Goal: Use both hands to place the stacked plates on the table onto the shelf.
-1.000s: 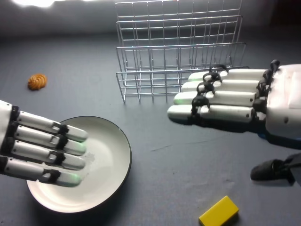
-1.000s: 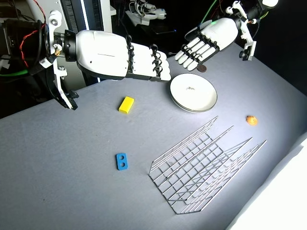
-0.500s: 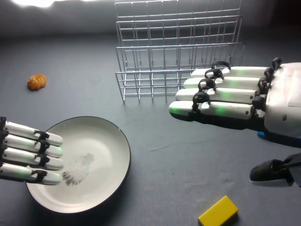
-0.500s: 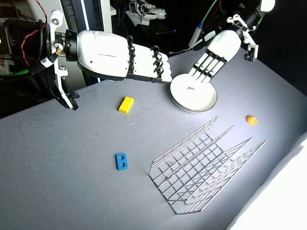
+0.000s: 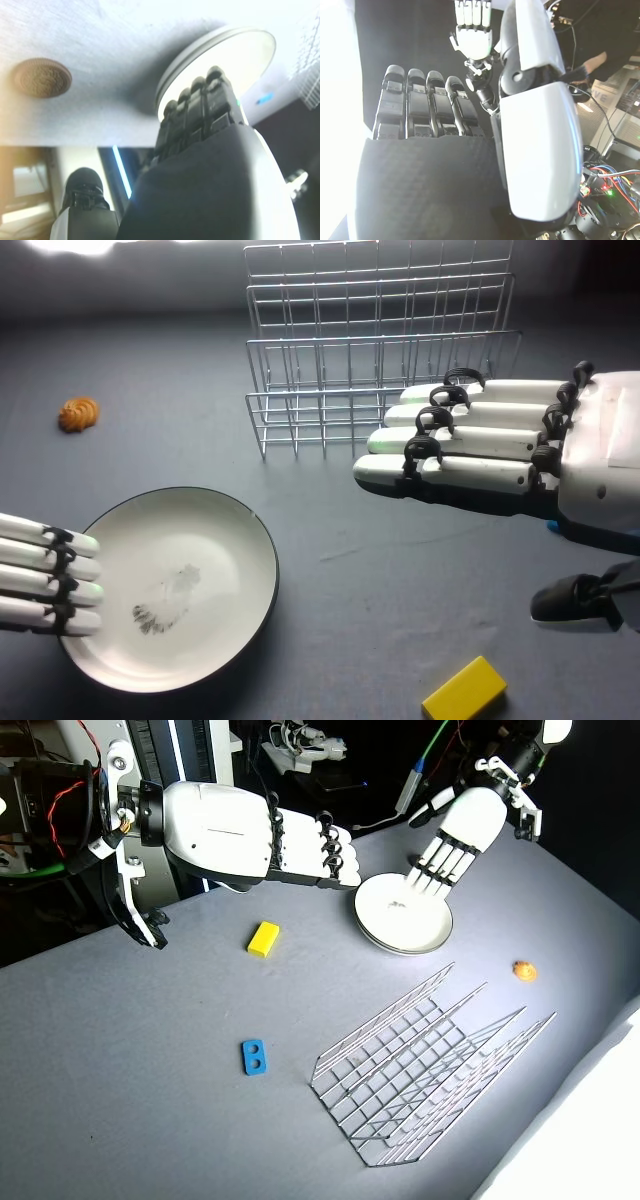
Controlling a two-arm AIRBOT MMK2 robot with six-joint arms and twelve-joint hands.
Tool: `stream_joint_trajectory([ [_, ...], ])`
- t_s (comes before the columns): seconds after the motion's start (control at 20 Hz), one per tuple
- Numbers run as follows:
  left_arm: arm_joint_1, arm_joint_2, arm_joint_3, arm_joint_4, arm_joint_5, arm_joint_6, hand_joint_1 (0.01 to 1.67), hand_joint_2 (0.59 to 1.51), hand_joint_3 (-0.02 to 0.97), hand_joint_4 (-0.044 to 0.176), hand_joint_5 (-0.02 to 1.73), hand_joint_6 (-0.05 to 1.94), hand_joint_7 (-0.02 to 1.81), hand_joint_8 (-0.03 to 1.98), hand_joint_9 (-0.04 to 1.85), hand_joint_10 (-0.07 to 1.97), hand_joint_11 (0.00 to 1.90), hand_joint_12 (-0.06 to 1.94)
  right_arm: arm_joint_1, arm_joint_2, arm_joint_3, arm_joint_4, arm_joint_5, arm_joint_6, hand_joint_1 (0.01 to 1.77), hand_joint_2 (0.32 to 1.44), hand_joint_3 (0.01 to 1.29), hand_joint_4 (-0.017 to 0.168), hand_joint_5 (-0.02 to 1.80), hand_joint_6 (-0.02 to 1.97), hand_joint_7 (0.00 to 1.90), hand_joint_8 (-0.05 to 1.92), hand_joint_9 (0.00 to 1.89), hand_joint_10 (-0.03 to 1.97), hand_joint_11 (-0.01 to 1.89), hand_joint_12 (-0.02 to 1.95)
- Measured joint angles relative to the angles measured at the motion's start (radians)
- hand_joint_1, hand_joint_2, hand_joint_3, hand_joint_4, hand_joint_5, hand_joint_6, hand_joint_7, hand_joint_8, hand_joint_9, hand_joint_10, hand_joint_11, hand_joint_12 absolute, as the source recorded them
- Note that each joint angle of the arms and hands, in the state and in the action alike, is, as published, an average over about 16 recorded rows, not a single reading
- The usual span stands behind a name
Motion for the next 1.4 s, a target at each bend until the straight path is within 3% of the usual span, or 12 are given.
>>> stream_joint_trajectory([
  [0.65,0.035,0.013,-0.077,-0.008,0.083,0.000,0.02,1.073,0.019,-0.004,0.00,-0.01,0.01,-0.01,0.02,0.01,0.01,-0.01,0.000,-0.001,0.001,0.000,0.012,-0.005,1.19,1.02,0.02,-0.002,0.02,0.02,0.02,0.01,0.01,0.00,0.02,-0.01],
  [1.4,0.038,0.014,-0.096,-0.066,0.175,0.000,0.02,1.074,0.020,0.001,0.00,-0.01,0.01,-0.01,0.02,0.01,0.01,-0.01,-0.001,-0.002,0.002,0.000,0.014,-0.009,1.20,1.07,0.02,-0.003,0.02,0.02,0.02,0.01,0.01,0.00,0.02,-0.01],
])
